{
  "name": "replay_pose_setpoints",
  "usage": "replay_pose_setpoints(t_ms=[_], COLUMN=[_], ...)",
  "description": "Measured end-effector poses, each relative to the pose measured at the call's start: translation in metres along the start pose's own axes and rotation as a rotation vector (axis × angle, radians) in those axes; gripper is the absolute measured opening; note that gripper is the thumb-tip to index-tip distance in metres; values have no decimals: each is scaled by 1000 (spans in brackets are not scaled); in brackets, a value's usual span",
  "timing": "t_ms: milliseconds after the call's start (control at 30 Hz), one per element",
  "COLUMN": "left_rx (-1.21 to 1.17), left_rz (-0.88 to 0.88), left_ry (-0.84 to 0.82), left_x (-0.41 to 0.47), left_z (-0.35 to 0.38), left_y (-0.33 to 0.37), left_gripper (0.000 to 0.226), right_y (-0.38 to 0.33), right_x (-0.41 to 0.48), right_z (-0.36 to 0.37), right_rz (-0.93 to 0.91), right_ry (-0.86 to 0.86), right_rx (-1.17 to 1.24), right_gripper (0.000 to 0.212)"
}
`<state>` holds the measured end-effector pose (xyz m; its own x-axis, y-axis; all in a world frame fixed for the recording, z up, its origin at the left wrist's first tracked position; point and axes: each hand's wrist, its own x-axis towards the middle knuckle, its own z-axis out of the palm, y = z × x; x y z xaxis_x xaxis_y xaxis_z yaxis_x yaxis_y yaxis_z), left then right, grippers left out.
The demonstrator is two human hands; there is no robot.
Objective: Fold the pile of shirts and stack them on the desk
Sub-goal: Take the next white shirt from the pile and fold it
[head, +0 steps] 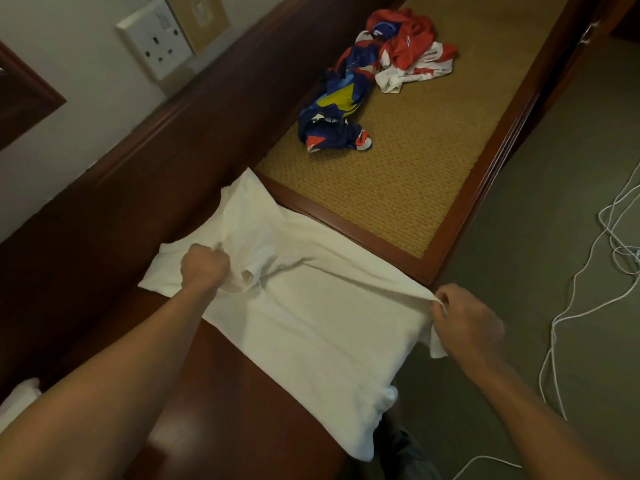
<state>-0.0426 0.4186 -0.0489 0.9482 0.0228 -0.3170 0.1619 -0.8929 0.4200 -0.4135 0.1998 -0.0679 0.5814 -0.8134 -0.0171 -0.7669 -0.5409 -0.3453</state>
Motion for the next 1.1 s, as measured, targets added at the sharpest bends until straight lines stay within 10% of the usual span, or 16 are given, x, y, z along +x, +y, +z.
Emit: replay_pose_setpoints(t_ms=[200,533,700,900,1100], left_rx=[-405,-788,-603,-650,-662], left_rz=[-68,-374,-244,-190,-205], left_ry=[217,-90,-78,64,-142], left_x=[-12,-16,-23,-12,-18], left_z=[-38,-15,-6,-12,-4], left_y=[-7,-65,-61,-61,-69], left_gripper=[33,41,77,62,44], right_y=[5,1,2,0,-15], right_x=[-15,-38,-30,-28,-29], right_z=[-5,33,30,11,16], right_rz=[-179,-242,-157,-118,-126], right_ry=[228,-238,-219,-45,-350], right_rx=[58,-81,-113,56,-56], right_gripper=[6,16,8,8,13])
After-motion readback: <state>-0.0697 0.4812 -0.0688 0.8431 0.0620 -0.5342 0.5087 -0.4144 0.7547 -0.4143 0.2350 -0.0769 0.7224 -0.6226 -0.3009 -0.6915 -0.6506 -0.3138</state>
